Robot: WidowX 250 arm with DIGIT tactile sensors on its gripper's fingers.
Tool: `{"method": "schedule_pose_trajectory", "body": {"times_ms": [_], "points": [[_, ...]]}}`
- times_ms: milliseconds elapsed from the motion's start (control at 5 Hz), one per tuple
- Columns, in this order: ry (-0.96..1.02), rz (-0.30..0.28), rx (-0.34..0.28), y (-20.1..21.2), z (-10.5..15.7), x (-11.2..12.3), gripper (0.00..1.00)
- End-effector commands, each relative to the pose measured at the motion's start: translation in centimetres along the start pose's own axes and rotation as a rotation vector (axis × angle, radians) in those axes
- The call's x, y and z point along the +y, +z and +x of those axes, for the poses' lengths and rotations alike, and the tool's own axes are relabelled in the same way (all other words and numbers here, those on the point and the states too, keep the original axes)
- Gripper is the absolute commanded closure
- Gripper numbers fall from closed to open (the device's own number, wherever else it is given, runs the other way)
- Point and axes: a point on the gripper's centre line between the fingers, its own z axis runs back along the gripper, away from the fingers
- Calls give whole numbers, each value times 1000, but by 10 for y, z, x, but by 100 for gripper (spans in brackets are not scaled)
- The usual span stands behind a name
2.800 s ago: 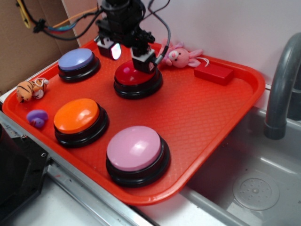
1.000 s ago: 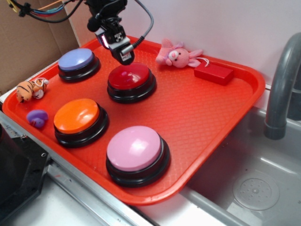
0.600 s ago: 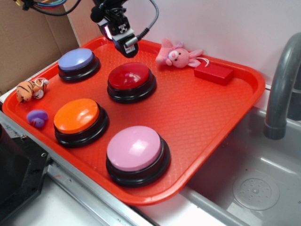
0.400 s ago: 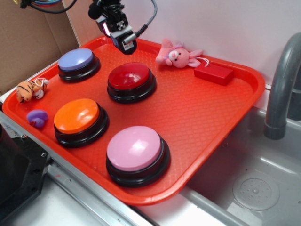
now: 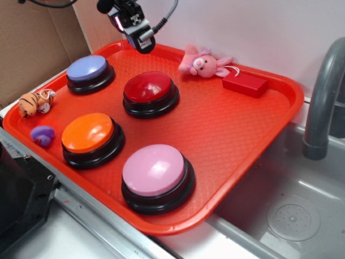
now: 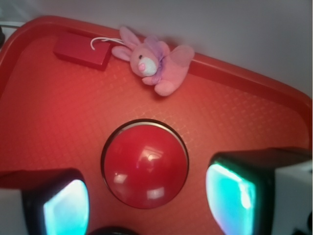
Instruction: Push the red button.
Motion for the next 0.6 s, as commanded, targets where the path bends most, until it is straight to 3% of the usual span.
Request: {"method": "schedule_pose_trajectory", "body": {"times_ms": [0, 400], "points": [[-13, 30, -83, 26, 7, -6, 0], [-27, 48, -120, 28, 5, -10, 0]]}}
